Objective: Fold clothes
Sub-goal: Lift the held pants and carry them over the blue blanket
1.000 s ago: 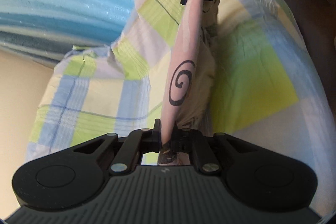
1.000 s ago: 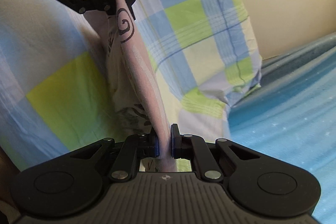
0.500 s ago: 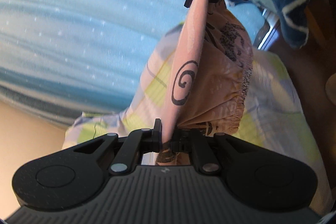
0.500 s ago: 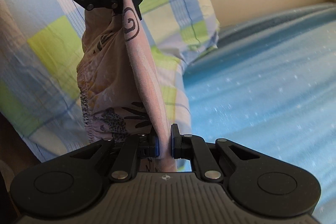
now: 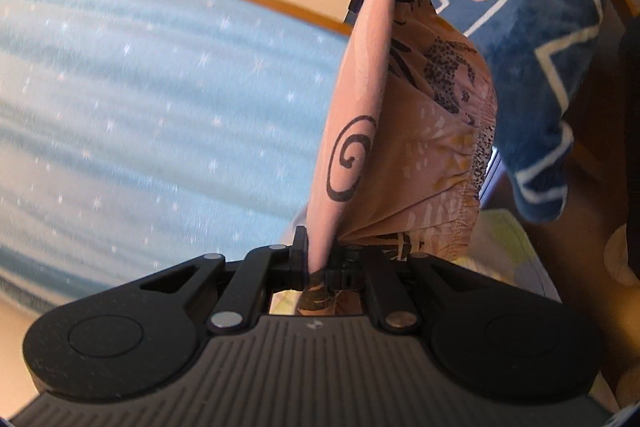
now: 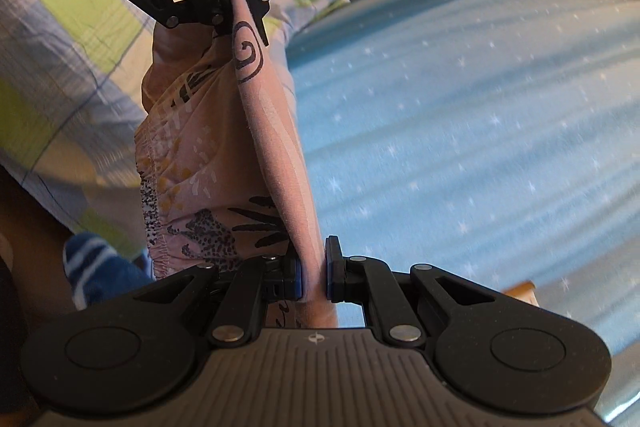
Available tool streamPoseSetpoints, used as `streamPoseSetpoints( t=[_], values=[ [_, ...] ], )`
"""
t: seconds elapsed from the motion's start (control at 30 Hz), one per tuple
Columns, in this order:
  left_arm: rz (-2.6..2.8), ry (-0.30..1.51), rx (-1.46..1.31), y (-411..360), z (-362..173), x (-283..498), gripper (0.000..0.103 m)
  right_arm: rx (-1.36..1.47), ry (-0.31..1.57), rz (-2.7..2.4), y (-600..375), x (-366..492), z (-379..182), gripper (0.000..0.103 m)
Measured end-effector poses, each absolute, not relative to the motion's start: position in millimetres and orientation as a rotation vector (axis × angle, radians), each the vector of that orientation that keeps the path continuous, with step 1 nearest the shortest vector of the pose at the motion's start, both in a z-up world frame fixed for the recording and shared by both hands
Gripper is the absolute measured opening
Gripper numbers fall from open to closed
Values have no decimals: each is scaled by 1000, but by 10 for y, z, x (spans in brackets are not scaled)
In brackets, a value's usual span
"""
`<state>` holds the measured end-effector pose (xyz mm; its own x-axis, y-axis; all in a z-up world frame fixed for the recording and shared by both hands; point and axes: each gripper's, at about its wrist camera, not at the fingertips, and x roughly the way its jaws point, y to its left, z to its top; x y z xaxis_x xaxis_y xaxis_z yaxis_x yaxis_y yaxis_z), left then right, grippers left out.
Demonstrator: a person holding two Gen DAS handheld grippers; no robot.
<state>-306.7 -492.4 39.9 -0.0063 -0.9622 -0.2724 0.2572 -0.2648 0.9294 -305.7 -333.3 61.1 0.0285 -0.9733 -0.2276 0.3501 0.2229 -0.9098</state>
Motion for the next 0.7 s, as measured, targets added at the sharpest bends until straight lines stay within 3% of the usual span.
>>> streamPoseSetpoints(
  t=[0.53, 0.7],
  values=[
    [-1860, -1063, 1137, -5033, 268, -4360, 7, -529, 1239, -1412, -2713, -4226, 479, 8],
    [-1918, -1071, 1134, -5458, 271, -4713, 7, -482, 1279, -1440, -2883, -4634, 477, 8]
  ],
)
